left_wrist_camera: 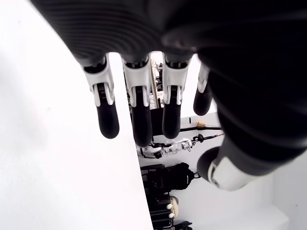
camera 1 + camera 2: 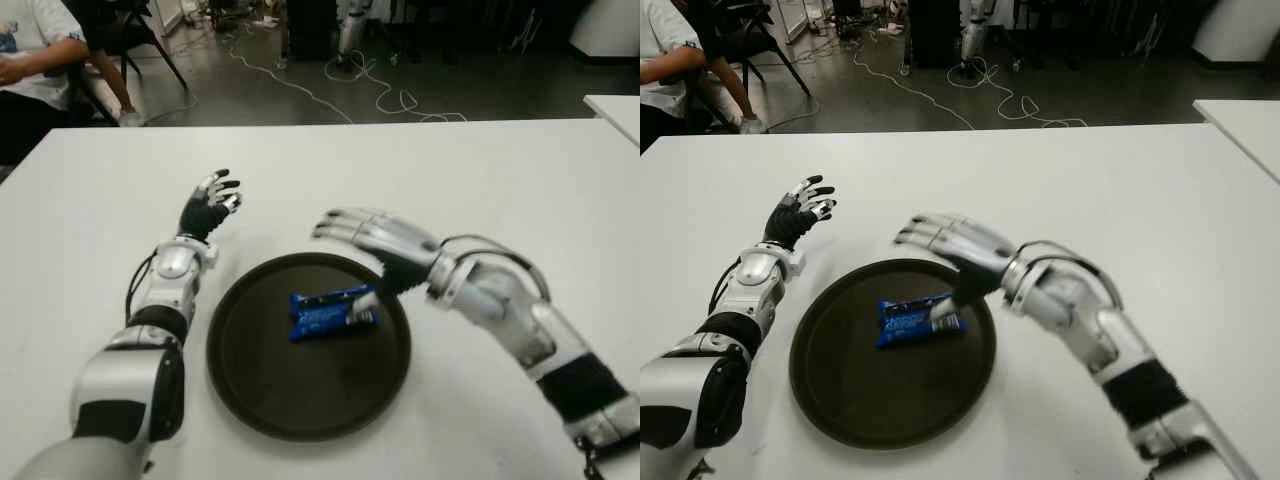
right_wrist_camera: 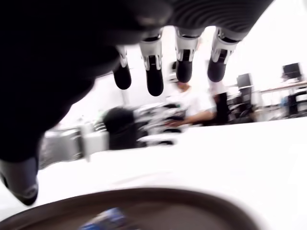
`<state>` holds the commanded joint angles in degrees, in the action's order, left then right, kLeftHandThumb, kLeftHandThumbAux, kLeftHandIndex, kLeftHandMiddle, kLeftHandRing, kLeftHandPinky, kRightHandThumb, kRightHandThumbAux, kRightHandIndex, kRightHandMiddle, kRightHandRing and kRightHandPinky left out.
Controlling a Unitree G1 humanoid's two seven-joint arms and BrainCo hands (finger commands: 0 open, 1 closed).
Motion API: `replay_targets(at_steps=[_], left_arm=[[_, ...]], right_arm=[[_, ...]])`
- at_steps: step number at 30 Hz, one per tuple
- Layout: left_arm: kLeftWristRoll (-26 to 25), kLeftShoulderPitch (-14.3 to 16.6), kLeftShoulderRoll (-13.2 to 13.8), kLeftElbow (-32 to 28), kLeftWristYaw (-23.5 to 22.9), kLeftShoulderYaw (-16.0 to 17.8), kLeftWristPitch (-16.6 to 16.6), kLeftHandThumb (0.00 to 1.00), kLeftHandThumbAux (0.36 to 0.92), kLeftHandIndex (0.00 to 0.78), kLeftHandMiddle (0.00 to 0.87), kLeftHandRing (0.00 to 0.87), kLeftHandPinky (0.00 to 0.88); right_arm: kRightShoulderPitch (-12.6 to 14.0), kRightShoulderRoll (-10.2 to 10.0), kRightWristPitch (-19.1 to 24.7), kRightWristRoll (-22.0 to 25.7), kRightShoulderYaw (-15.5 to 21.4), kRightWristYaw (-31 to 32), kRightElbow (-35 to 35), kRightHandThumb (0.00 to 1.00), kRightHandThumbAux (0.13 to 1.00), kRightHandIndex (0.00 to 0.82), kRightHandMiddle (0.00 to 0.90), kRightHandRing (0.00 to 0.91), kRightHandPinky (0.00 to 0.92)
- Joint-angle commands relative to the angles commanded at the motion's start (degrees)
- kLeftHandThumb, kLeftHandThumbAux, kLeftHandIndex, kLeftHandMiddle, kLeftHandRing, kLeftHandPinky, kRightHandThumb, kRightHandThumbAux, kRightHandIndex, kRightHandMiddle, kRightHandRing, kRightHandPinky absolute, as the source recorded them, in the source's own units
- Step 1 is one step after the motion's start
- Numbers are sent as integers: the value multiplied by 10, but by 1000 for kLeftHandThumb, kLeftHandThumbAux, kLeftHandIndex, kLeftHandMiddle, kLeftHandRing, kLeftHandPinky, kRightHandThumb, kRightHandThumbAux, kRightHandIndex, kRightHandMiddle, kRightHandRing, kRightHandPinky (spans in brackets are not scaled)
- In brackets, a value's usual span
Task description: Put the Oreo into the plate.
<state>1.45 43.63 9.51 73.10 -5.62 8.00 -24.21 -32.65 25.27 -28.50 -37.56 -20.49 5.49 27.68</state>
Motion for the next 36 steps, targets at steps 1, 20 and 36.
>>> replay_targets(at_steps=[1,20,36], left_arm=[[0,0,1,0,-1,0,0,94,695,124,223,231,248],[-6,3,2,4,-14,3,7,104,682,126,214,237,278],[-9,2,-1,3,-18,8,10,110,721,117,211,230,273]], right_arm=[[-22,1,1,3,5,-15,63,0,555,0,4,0,0],[-121,-104,159,423,372,20,452,7,644,237,343,389,418],[-134,-135,140,430,377,6,477,9,643,262,377,409,405]])
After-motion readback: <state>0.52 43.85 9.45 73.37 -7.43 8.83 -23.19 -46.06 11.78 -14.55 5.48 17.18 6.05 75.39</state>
